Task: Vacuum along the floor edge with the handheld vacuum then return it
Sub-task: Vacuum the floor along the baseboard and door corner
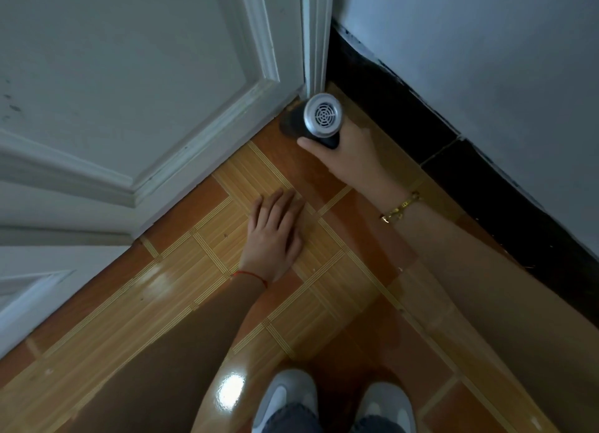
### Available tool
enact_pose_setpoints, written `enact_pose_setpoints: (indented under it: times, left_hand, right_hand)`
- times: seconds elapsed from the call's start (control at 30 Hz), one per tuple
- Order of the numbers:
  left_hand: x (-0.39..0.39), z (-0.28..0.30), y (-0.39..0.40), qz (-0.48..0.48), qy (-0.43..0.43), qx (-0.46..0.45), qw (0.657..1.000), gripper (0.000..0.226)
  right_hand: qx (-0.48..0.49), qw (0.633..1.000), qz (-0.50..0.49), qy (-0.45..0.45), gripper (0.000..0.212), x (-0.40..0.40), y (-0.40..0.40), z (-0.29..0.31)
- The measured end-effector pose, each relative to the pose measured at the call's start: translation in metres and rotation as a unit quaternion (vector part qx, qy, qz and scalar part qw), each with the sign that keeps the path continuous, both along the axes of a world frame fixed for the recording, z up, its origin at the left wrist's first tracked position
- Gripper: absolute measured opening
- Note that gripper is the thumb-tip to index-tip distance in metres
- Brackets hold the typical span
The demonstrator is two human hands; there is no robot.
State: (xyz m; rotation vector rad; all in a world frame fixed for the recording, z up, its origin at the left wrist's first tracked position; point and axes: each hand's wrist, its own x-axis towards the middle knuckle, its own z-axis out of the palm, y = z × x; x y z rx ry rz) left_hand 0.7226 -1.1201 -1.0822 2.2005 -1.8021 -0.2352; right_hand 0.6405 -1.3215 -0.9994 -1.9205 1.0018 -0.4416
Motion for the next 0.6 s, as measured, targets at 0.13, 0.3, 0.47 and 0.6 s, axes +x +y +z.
enact_pose_setpoints:
  times: [0.13,0.3,0.47,0.6]
  left_hand:
    - [0.001,-0.003,0.0,-0.002,-0.004,-0.006,1.0,0.052]
    - [0.002,-0.005,0.0,-0.002,-0.004,-0.013,1.0,0.052]
    - [0.001,-0.005,0.0,-0.001,-0.007,-0.022,1.0,0.054]
    - [0.001,-0.007,0.001,0.004,-0.015,-0.015,1.0,0.048]
  right_hand:
    - [0.004,1.0,0.011,0.0,0.05,0.014,-0.002,-0.005]
    - [-0.028,0.998,-0.059,-0.026,0.06,0.013,-0.012,-0.007]
    - [-0.023,1.0,0.0,0.006,0.06,0.019,0.015,-0.014]
    - [0.014,0.994,0.107,0.014,0.061,0.031,0.052,-0.015]
